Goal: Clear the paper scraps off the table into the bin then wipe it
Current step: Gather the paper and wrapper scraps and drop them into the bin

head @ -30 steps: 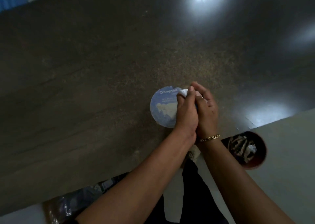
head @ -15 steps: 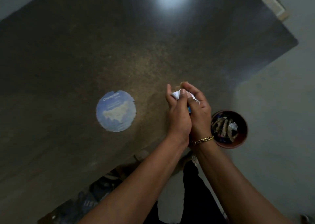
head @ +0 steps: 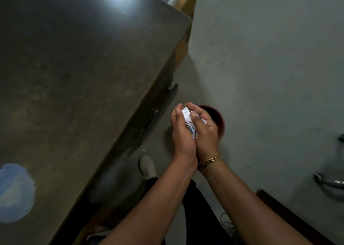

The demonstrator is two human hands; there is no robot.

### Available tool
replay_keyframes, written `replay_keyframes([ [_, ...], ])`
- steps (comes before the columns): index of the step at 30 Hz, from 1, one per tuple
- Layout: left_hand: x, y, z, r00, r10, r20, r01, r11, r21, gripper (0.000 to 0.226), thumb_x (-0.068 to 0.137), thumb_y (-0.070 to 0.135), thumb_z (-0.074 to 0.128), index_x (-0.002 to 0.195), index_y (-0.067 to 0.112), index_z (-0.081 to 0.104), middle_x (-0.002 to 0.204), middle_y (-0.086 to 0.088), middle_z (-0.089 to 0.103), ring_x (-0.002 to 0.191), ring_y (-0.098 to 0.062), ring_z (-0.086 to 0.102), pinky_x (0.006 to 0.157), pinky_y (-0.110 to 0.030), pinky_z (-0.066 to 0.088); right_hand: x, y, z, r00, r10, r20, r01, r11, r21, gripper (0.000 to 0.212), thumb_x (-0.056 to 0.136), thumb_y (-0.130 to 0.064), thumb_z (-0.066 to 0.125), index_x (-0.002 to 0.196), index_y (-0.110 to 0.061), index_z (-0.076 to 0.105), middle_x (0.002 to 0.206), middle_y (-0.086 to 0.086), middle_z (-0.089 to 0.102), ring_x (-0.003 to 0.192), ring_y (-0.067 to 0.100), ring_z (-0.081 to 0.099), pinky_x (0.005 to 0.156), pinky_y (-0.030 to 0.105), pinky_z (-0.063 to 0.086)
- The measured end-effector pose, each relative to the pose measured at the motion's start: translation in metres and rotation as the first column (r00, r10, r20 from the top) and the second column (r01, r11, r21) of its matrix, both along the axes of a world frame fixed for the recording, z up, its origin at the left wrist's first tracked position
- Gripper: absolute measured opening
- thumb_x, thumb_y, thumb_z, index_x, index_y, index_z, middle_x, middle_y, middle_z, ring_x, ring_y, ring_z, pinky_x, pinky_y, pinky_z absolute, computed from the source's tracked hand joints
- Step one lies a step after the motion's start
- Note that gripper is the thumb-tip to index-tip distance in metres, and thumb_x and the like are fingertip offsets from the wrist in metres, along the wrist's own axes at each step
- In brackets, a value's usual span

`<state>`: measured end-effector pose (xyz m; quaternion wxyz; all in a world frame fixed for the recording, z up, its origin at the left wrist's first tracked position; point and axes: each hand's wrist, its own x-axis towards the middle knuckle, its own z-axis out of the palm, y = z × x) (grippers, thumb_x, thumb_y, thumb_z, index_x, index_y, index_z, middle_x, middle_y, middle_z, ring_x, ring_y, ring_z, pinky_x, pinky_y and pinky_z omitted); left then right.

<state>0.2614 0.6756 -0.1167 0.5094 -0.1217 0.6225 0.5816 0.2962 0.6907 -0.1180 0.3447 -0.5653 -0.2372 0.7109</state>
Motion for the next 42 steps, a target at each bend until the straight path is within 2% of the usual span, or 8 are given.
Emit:
replay_keyframes([
  [6,0.04,0.035,-0.117,0.987,-0.043,0.154,0.064,0.989,-0.133,0.033,0.107,0.021,0.046,0.132,0.007,0.062,0.129,-0.023,0.067,0.118,-0.037,0.067,0.105,-0.047,0.053,0.039,0.033,-0.092,0.964,-0.249,0.093,0.26,0.956,-0.137,0.022,0.099,0.003,0.049,0.111,0.0,0.067,0.086,0.003,0.072,0.071,0.006,0.072,0.065,0.017,0.056],
  [13,0.074,0.061,-0.288,0.963,-0.133,0.235,0.188,0.955,-0.229,0.069,0.074,0.036,0.062,0.132,-0.001,0.065,0.129,-0.025,0.068,0.117,-0.037,0.068,0.088,-0.036,0.058,0.073,0.053,-0.253,0.908,-0.361,0.212,0.406,0.882,-0.238,0.025,0.097,0.002,0.052,0.087,-0.013,0.069,0.075,0.0,0.074,0.068,0.009,0.07,0.063,0.02,0.056],
  [17,0.086,0.064,-0.37,0.954,-0.232,0.192,0.277,0.925,-0.259,0.045,0.101,0.026,0.05,0.134,-0.003,0.059,0.13,-0.025,0.067,0.11,-0.034,0.068,0.083,-0.033,0.058,0.087,0.057,-0.335,0.899,-0.312,0.308,0.387,0.895,-0.223,0.023,0.096,0.001,0.055,0.085,-0.014,0.068,0.071,-0.005,0.072,0.067,0.006,0.067,0.06,0.016,0.051],
  [20,0.086,0.067,-0.417,0.935,-0.293,0.199,0.338,0.908,-0.249,0.061,0.094,0.044,0.054,0.135,-0.002,0.06,0.13,-0.025,0.067,0.119,-0.036,0.067,0.09,-0.037,0.057,0.093,0.056,-0.391,0.902,-0.239,0.359,0.321,0.928,-0.19,0.016,0.096,-0.006,0.059,0.088,-0.017,0.069,0.084,-0.003,0.071,0.078,0.009,0.066,0.07,0.019,0.053],
  [26,0.082,0.064,-0.471,0.874,-0.453,0.176,0.484,0.839,-0.248,0.042,0.107,0.039,0.045,0.129,0.009,0.066,0.111,-0.008,0.075,0.097,-0.018,0.072,0.07,-0.026,0.056,0.101,0.056,-0.482,0.857,-0.051,0.513,0.133,0.983,-0.125,0.007,0.092,-0.028,0.062,0.088,-0.028,0.067,0.112,0.004,0.07,0.104,0.019,0.066,0.095,0.037,0.054],
  [31,0.084,0.064,-0.503,0.859,-0.484,0.168,0.512,0.819,-0.26,0.072,0.082,0.056,0.056,0.136,0.009,0.063,0.124,-0.014,0.072,0.114,-0.029,0.07,0.092,-0.037,0.057,0.103,0.056,-0.517,0.812,0.022,0.583,0.054,0.992,-0.111,0.004,0.095,-0.026,0.065,0.092,-0.024,0.065,0.112,0.006,0.067,0.104,0.022,0.066,0.095,0.039,0.054],
  [36,0.085,0.062,-0.479,0.919,-0.374,0.126,0.394,0.89,-0.229,0.056,0.095,0.051,0.058,0.128,0.007,0.069,0.119,-0.013,0.075,0.109,-0.027,0.072,0.099,-0.04,0.057,0.111,0.058,-0.498,0.854,-0.132,0.503,0.215,0.97,-0.11,0.016,0.084,-0.047,0.063,0.079,-0.035,0.073,0.106,0.003,0.074,0.102,0.02,0.07,0.098,0.045,0.054],
  [42,0.086,0.065,-0.435,0.899,-0.427,-0.095,0.392,0.883,-0.259,0.09,0.072,0.072,0.058,0.144,0.017,0.059,0.147,-0.005,0.059,0.137,-0.022,0.055,0.119,-0.049,0.04,0.129,0.048,-0.456,0.763,-0.004,0.646,0.043,0.998,-0.044,0.052,0.096,-0.051,0.042,0.138,-0.027,0.062,0.148,-0.004,0.056,0.139,0.014,0.047,0.12,0.041,0.033],
])
